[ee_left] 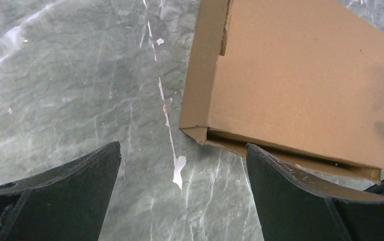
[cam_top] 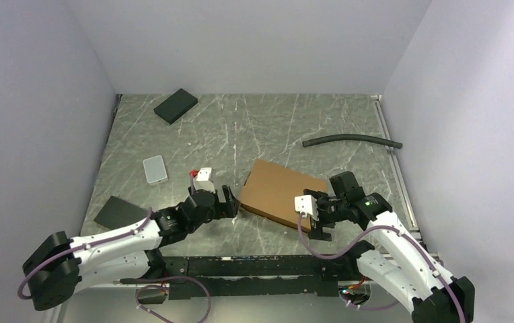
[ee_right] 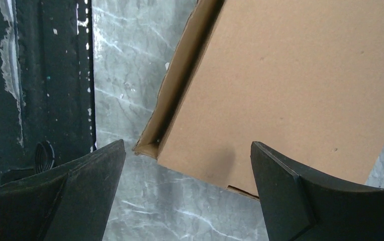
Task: Fold the paper box
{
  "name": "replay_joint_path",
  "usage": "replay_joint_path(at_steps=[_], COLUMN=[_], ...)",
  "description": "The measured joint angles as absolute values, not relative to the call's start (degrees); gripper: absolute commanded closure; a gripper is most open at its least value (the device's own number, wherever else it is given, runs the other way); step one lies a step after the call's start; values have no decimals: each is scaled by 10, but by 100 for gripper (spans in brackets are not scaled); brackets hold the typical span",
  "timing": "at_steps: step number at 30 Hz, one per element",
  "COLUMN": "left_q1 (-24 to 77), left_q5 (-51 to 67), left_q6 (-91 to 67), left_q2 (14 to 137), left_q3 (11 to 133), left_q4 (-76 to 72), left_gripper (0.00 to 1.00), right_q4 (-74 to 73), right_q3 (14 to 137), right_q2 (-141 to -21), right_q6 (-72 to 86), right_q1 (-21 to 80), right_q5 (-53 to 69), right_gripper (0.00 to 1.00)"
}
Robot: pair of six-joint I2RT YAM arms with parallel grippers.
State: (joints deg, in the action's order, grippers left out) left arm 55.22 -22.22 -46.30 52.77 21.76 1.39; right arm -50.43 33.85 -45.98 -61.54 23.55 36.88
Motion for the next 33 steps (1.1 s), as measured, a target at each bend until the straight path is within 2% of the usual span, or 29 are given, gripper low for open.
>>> replay_joint_path(at_steps=[6, 15, 17, 25, 29, 33], left_q1=[532, 502, 498, 487, 486, 484], left_q5=[-197, -167, -162, -133, -123, -117], left_q6=[-471, -478, -478, -491, -497, -503], left_q2=[600, 658, 672, 721, 729, 729], left_q3=[229, 245, 248, 250, 246, 243], left_q4=[-35, -82, -90, -135, -160, -170], left_gripper=[1, 9, 13, 32, 39, 40], right_q4=[-495, -470, -460, -421, -404, -389], right_q3=[308, 288, 284, 274, 274, 274], right_q2=[-435, -426, -423, -419, -419, -419], right_q6=[-625, -628, -625, -597, -583, -574], right_q1=[258, 286, 288, 290, 290, 290], right_q5=[329, 287, 276, 232, 219, 207], right_gripper=[1, 1, 3, 21, 40, 57])
